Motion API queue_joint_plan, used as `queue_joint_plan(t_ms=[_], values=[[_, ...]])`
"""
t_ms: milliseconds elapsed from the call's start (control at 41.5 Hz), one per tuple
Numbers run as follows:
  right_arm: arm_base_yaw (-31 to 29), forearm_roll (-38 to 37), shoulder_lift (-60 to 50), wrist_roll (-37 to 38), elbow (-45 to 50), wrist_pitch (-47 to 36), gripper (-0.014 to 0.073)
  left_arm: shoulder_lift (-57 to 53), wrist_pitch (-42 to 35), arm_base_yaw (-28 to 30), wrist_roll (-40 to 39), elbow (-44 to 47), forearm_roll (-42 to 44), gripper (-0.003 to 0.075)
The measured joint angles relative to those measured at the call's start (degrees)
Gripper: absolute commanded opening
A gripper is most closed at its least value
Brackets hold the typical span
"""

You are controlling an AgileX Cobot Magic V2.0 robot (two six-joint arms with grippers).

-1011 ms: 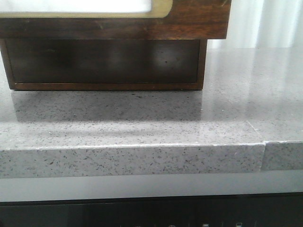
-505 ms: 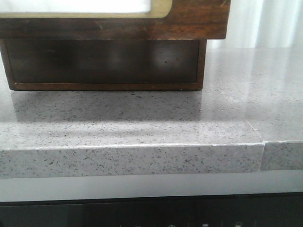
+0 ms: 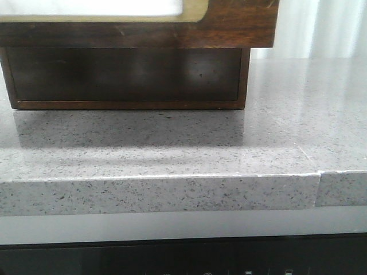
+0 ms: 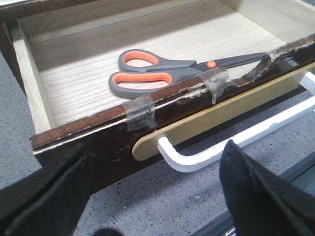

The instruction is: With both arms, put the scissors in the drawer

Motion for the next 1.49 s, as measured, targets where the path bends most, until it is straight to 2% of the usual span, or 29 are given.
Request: queue_joint_plan(t_ms=[168,433,554,794,842,915,1492], values=[[-0.1,-0.1,-4.2,0.4,3.0,0.4,0.0330,0.0,0.0,0.0,0.0,0.0,0.0,0.0526],[-0.1,-0.1,-4.9,0.5,3.3,0.4,0.0326,0.0,0.0,0.0,0.0,0.0,0.0,0.0516],[-0.1,-0.1,-4.9,0.5,3.3,0.4,0.0263,0.0,0.0,0.0,0.0,0.0,0.0,0.0417],[-0.1,-0.1,-4.9,0.5,3.3,0.4,-0.0036,0.0,0.0,0.0,0.0,0.0,0.0,0.0105],[-0.1,-0.1,-4.9,0.5,3.3,0.4,-0.0072,0.0,0.0,0.0,0.0,0.0,0.0,0.0050],[-0.1,-0.1,-4.9,0.5,3.3,0.4,-0.0066,0.0,0.0,0.0,0.0,0.0,0.0,-0.0022],[-0.1,-0.1,-4.9,0.5,3.3,-0.3,-0.0069,0.0,0.0,0.0,0.0,0.0,0.0,-0.0020]])
